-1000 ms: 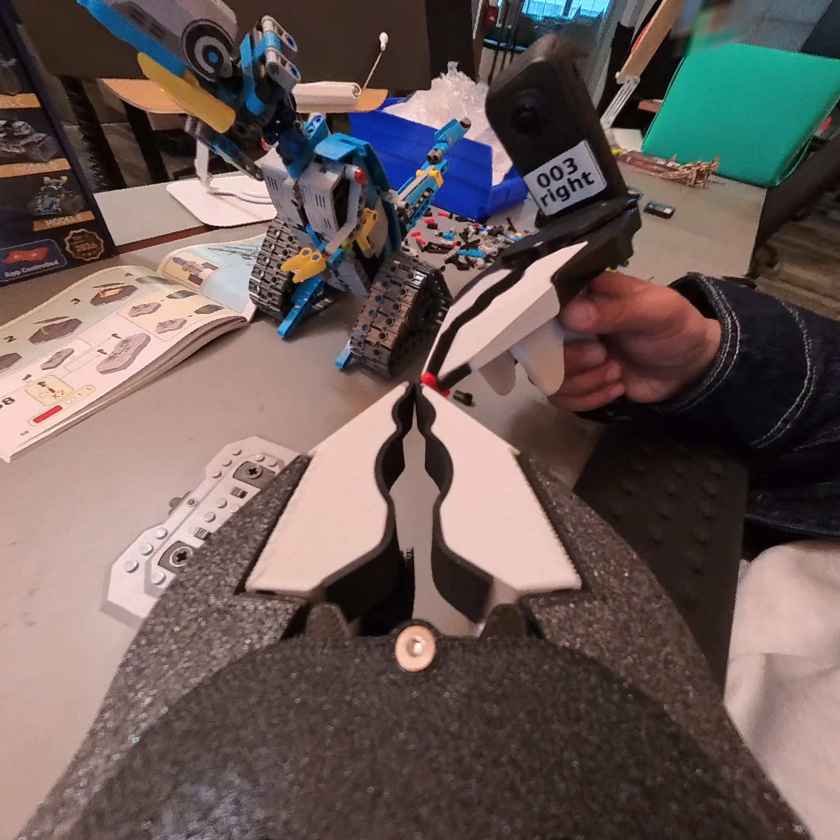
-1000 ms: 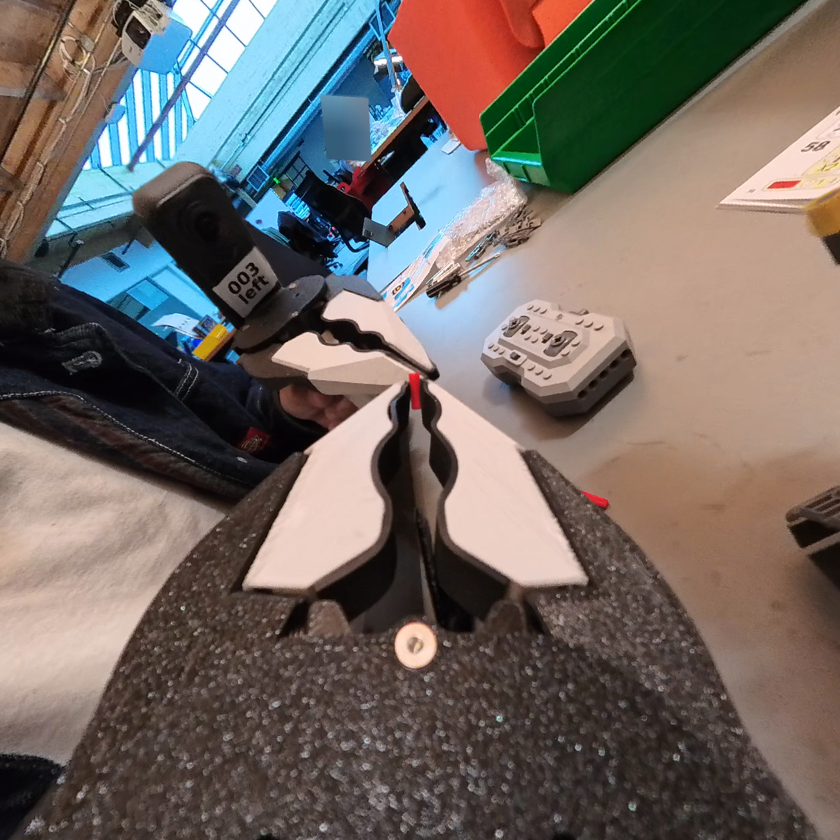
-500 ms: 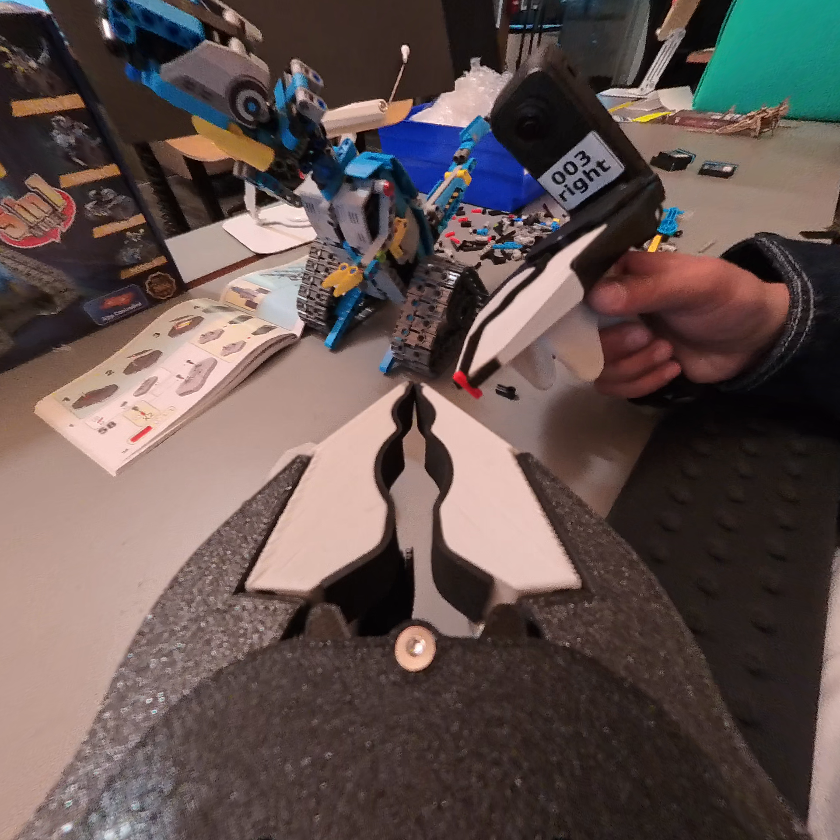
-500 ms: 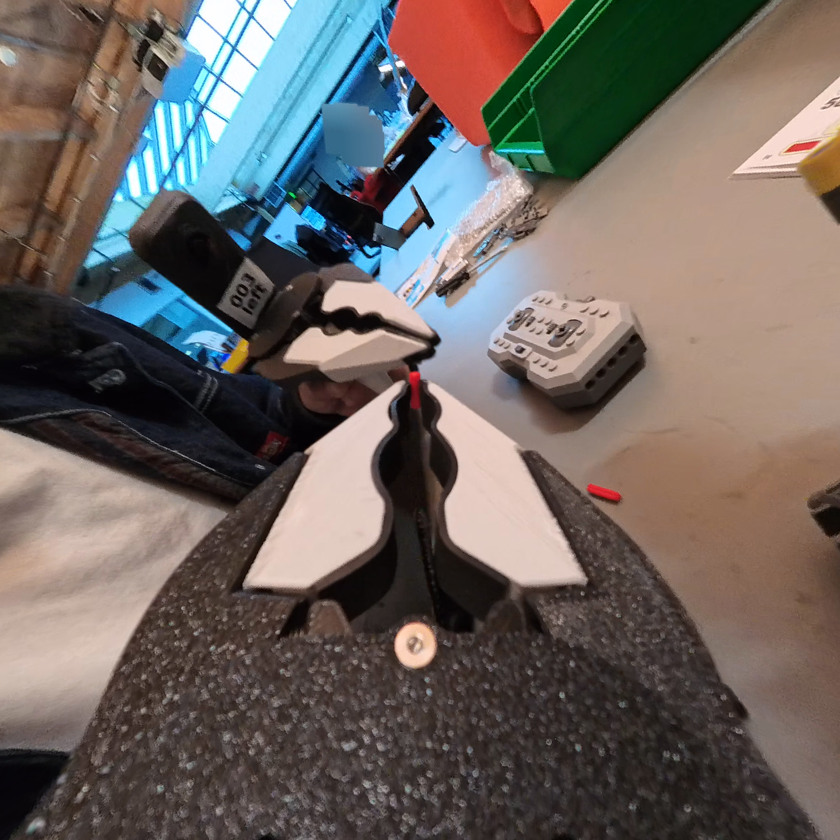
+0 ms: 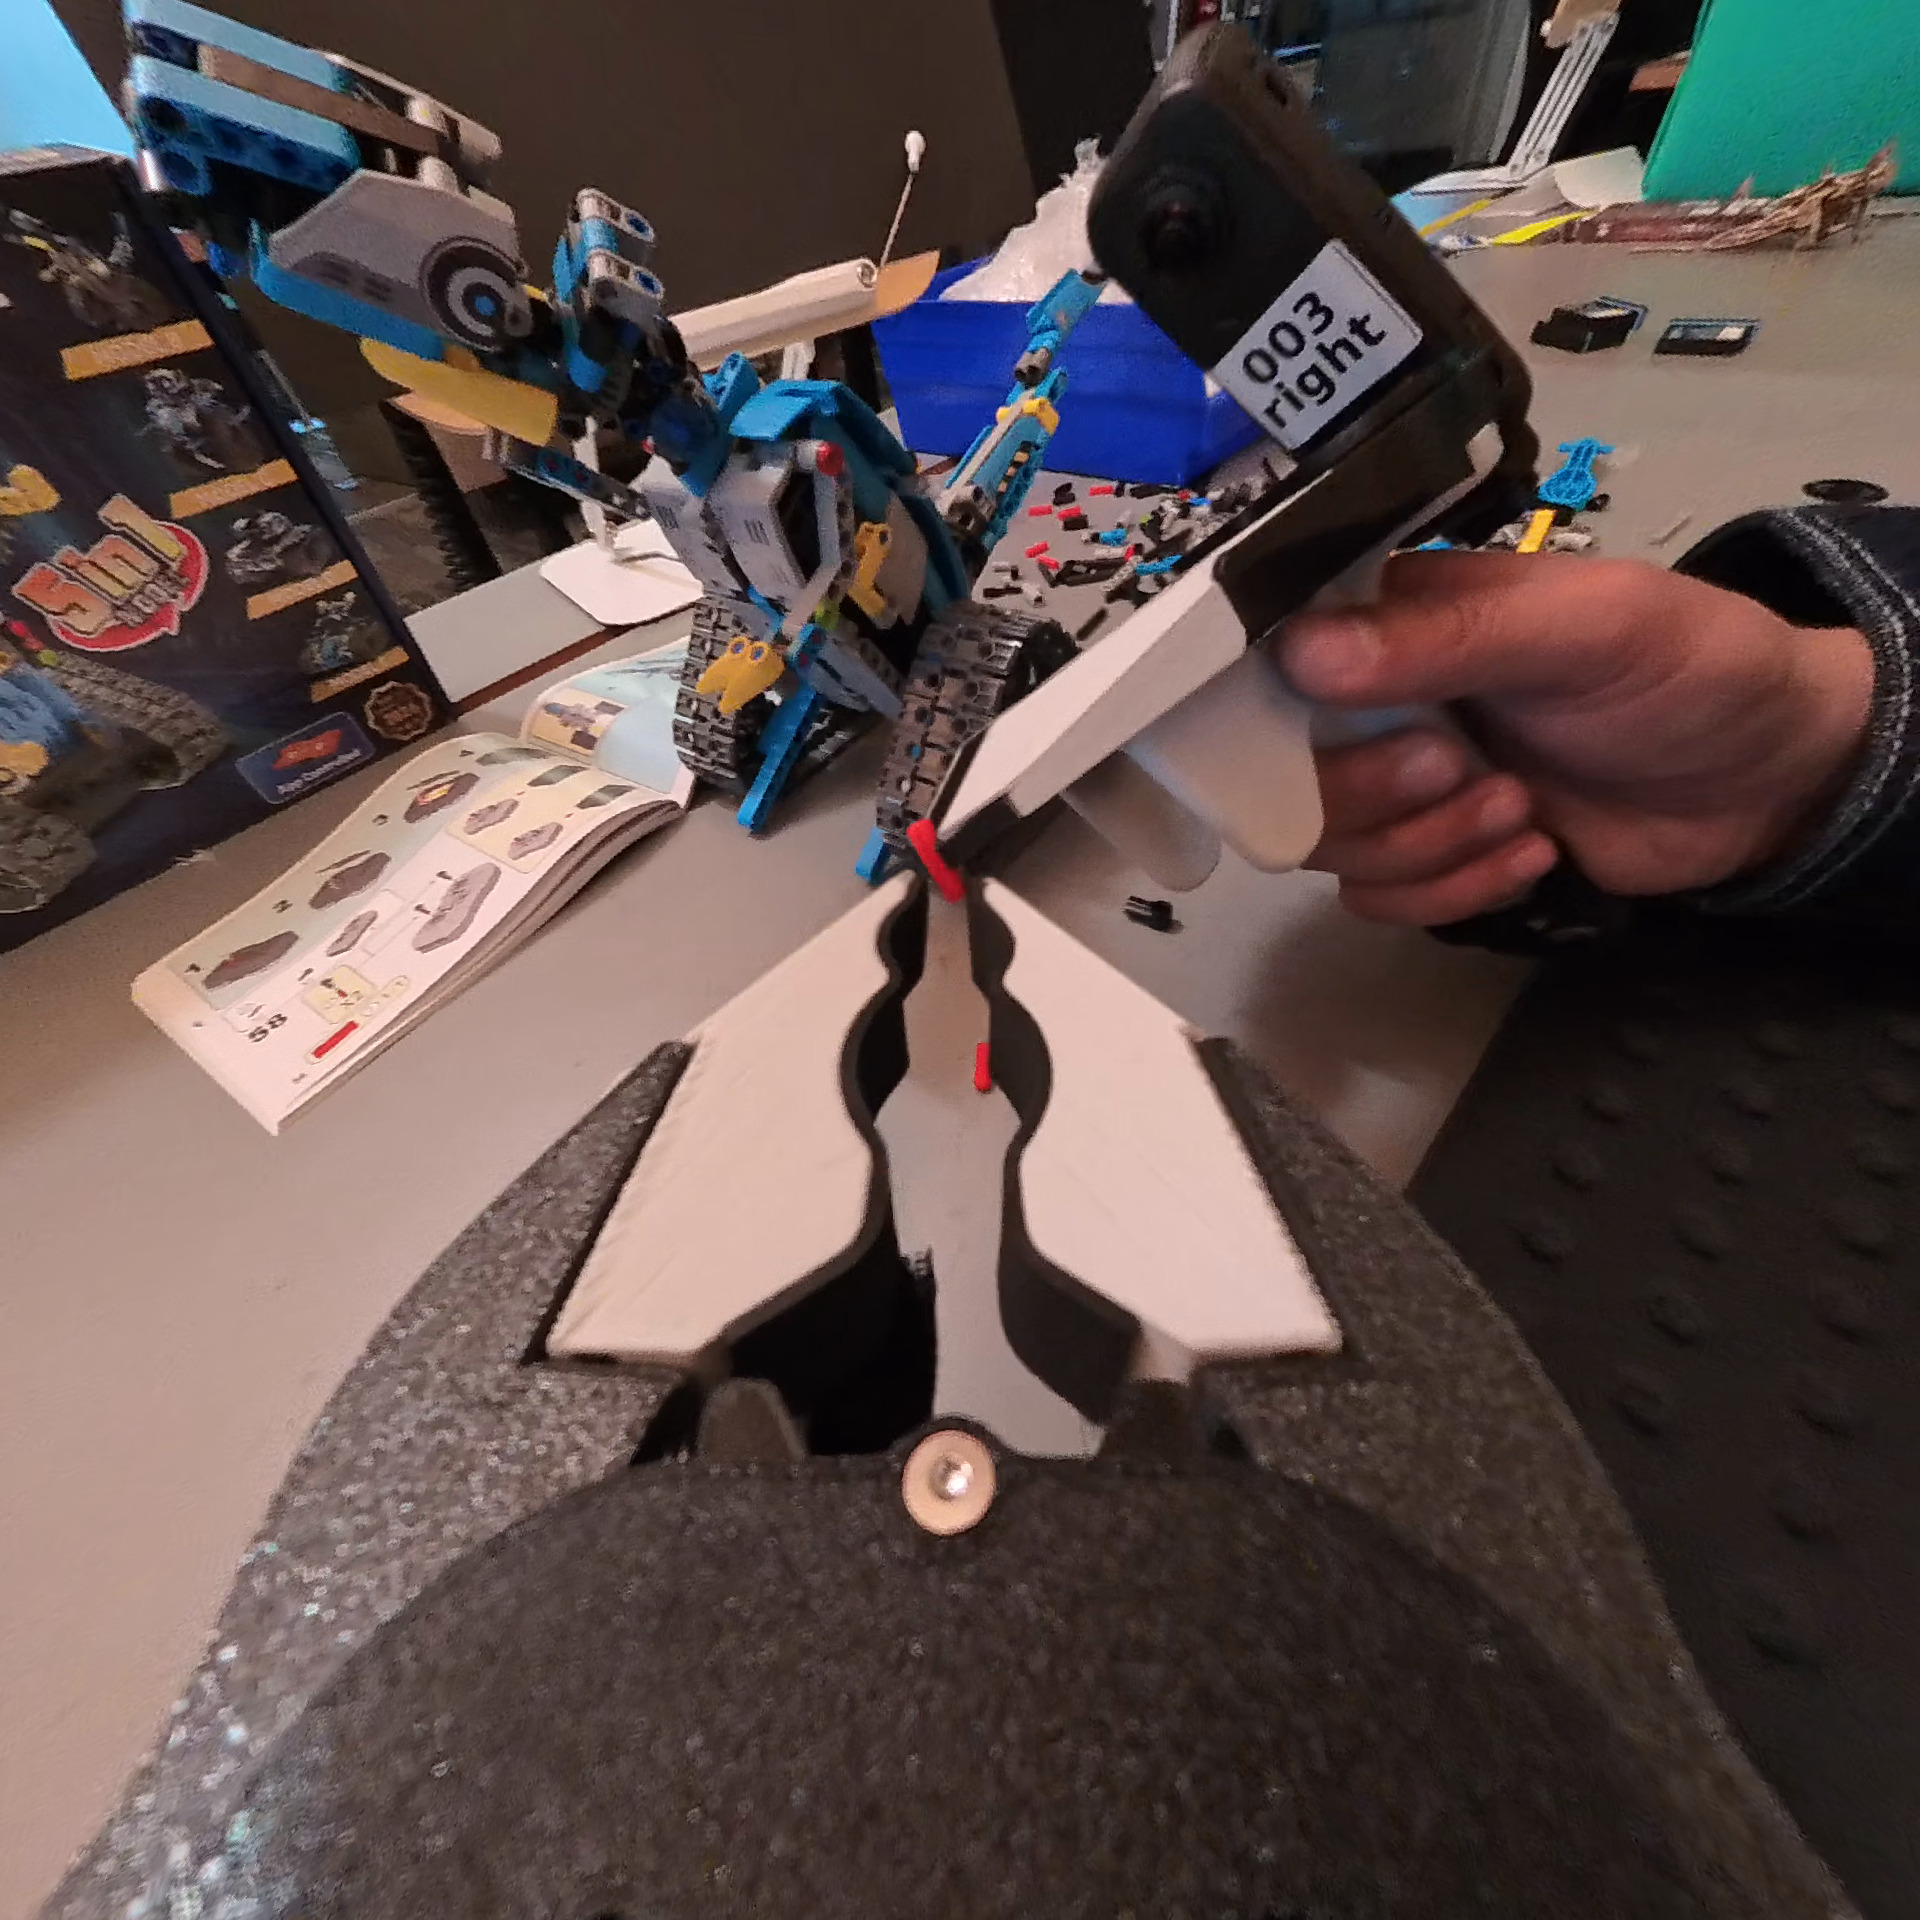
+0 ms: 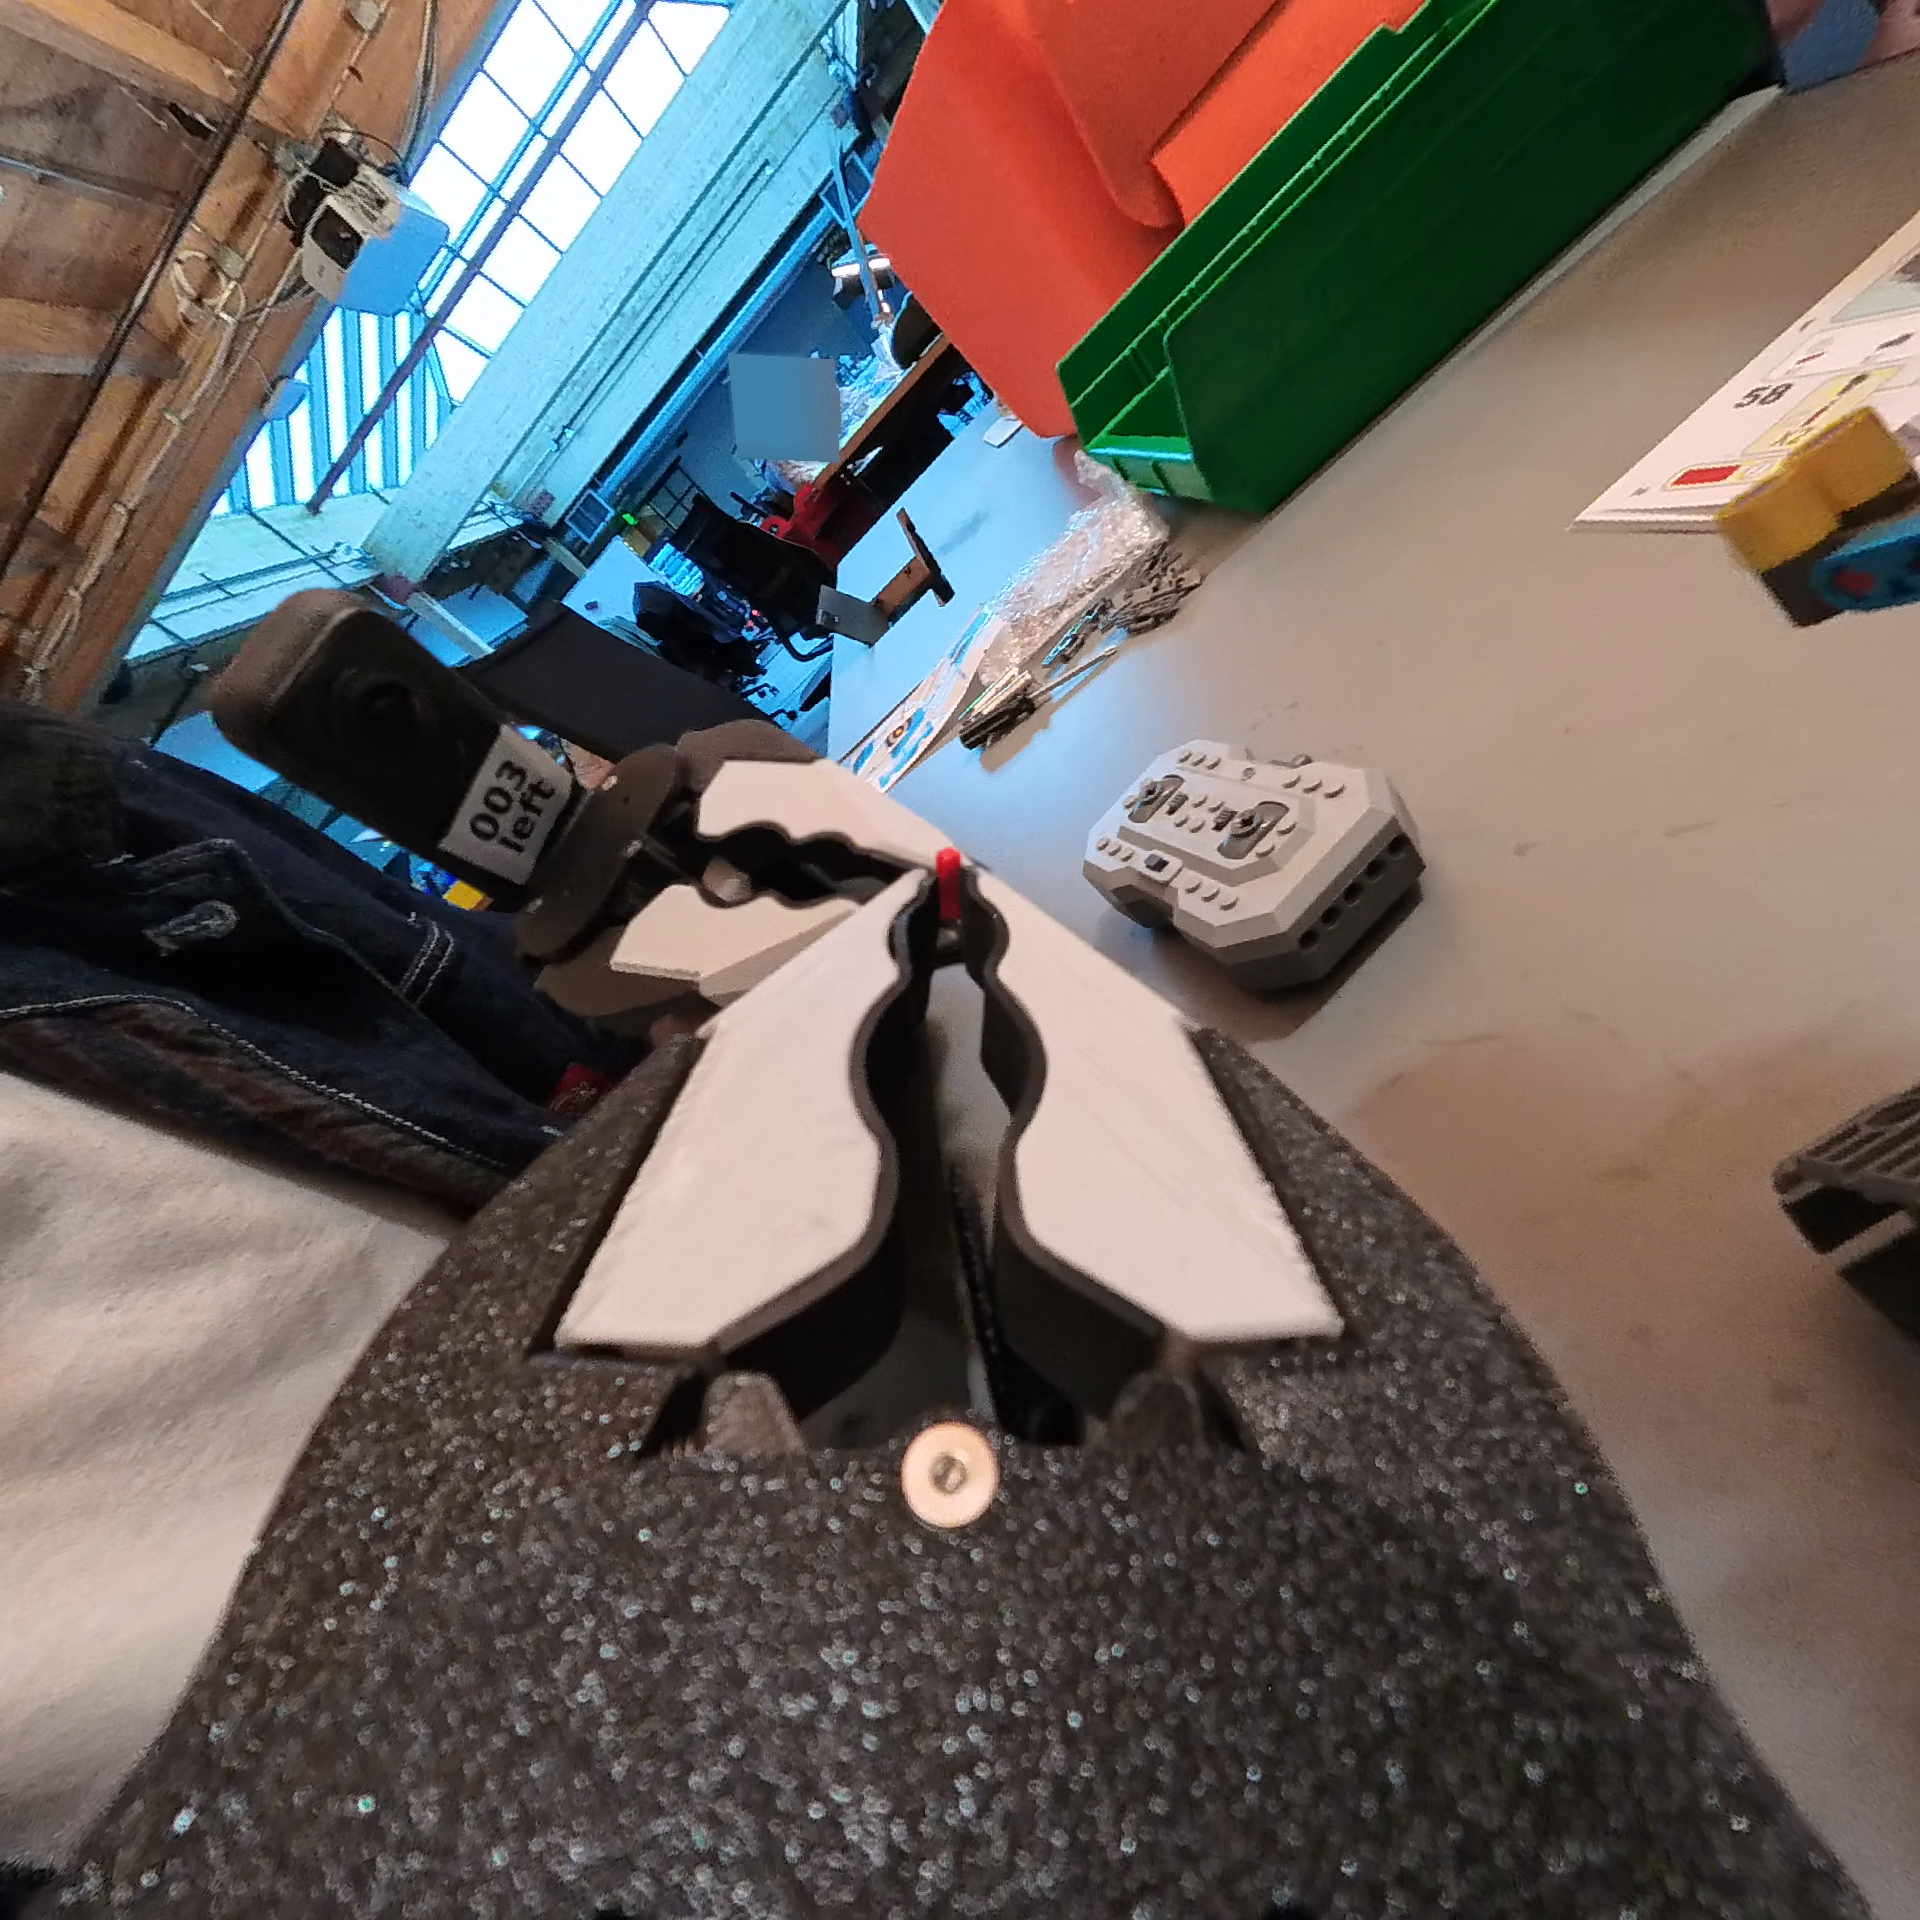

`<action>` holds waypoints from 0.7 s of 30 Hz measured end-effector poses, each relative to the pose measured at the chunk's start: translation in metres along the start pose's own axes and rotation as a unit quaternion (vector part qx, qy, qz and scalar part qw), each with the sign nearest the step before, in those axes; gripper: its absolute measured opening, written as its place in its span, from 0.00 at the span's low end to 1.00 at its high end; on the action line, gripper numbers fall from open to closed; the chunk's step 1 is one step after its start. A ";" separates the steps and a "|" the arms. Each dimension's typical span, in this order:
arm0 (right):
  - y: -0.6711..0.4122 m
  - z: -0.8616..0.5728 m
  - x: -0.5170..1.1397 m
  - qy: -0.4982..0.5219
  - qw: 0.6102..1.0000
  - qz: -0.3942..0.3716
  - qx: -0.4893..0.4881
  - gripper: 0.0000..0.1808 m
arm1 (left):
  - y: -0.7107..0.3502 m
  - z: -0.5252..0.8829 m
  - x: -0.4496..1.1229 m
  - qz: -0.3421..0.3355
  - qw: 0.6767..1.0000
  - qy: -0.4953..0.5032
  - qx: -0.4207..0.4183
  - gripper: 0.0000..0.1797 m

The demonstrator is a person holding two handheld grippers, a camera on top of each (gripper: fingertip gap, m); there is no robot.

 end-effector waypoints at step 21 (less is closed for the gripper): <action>0.006 -0.003 0.003 0.014 0.999 0.041 -0.016 0.02 | 0.010 -0.015 0.002 0.054 0.962 -0.072 0.256 0.01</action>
Point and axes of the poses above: each gripper's, where its closed fingertips meet, x out along the fingers, y out of its underside, z = x × y across the jaws, the point moved 10 cm from there along -x, back along the fingers, and after that the axes turned 4 degrees about y, right-handed, at the moved point
